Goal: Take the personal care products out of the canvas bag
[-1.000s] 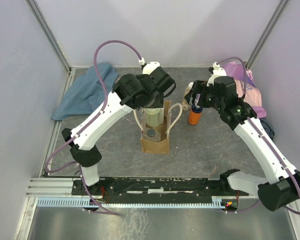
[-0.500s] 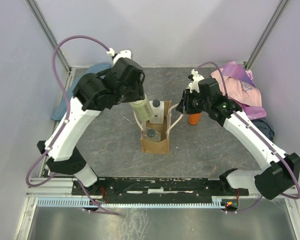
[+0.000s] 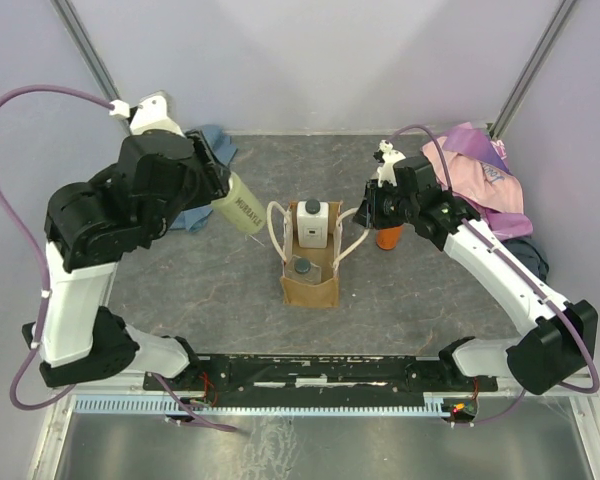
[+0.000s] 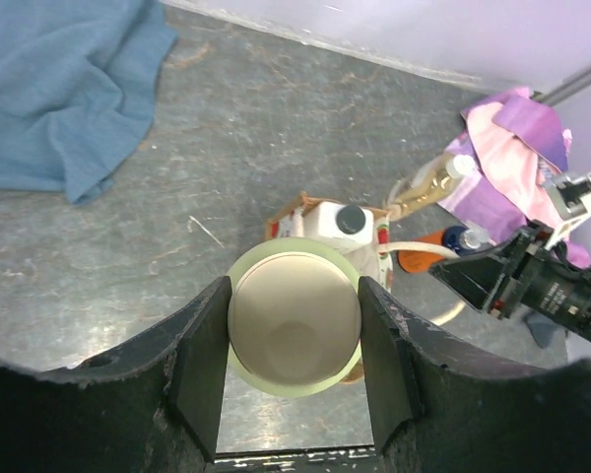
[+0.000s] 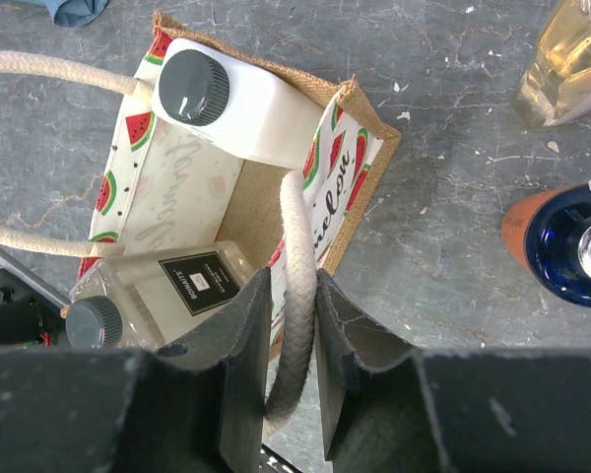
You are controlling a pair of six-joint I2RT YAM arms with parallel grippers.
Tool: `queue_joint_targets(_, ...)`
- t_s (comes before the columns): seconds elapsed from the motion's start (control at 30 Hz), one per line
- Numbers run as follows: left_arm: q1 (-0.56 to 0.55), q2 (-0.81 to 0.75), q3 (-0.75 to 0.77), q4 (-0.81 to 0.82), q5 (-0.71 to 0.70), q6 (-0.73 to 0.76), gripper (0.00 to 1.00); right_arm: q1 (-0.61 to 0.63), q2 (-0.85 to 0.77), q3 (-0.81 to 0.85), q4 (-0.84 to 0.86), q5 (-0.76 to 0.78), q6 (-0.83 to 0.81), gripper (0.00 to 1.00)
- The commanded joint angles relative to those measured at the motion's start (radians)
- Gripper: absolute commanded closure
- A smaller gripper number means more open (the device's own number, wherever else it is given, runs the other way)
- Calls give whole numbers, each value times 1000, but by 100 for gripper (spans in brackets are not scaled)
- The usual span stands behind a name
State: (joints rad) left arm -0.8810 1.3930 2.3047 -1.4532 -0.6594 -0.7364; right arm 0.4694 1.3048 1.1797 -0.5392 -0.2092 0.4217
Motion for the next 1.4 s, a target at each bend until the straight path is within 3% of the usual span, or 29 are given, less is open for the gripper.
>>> queue_joint_targets(0.0,7,-28,-21,78,-101,14,97,3,-5,8,12,10,-16,69)
queue_joint_targets(0.37,50,-84,-402,210,-96,24,97,3,2,36,-37,45,-29,69)
queue_joint_targets(0.53,151,-76,-526,283,-50,46,97,4,6,39,-50,39,-37,69)
queue_joint_targets(0.83,348,-67,-800,600,113,133,97,3,-38,97,-134,38,-43,65)
queue_joint_targets(0.97,375,-24,-853,704,108,168,96,3,-39,116,-176,30,-48,63)
queue_joint_targets(1.17,392,50,-873,803,63,208,77,3,-75,116,-216,47,-51,60)
queue_joint_targets(1.23,403,77,-876,823,53,218,76,4,-89,124,-236,56,-58,58)
queue_joint_targets(1.37,425,128,-892,861,60,227,76,4,-116,165,-291,83,-57,44)
